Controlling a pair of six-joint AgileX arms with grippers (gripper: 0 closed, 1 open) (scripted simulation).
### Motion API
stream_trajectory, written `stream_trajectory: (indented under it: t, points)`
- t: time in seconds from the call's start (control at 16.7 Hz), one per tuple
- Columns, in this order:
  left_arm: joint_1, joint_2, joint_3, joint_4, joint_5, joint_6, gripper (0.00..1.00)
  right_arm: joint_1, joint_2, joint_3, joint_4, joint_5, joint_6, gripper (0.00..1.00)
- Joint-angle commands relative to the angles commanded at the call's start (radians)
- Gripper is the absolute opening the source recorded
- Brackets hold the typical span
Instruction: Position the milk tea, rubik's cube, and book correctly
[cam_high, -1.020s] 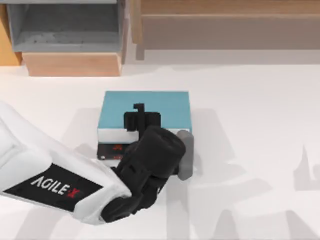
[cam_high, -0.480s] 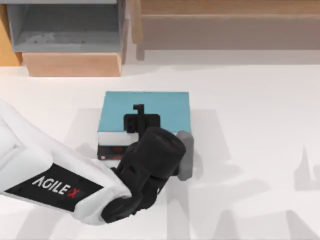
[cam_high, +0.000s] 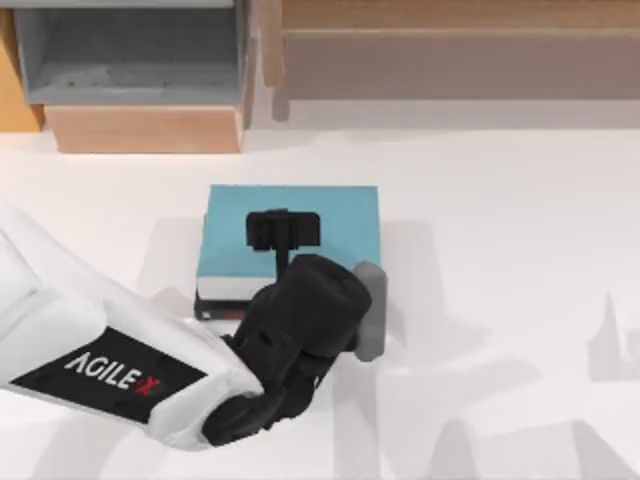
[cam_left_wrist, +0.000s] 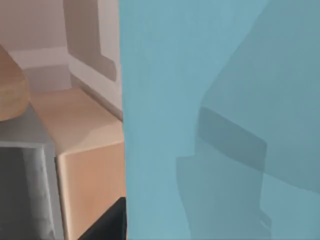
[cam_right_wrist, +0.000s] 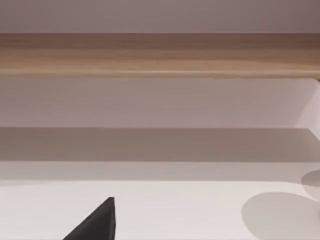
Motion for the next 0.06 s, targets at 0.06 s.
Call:
stream_trajectory:
  t: [0.06]
  points:
    - [0.0, 0.0, 0.0, 0.0, 0.0, 0.0, 1.0, 0.0, 0.0, 0.0, 0.0, 0.0, 0.0, 1.0]
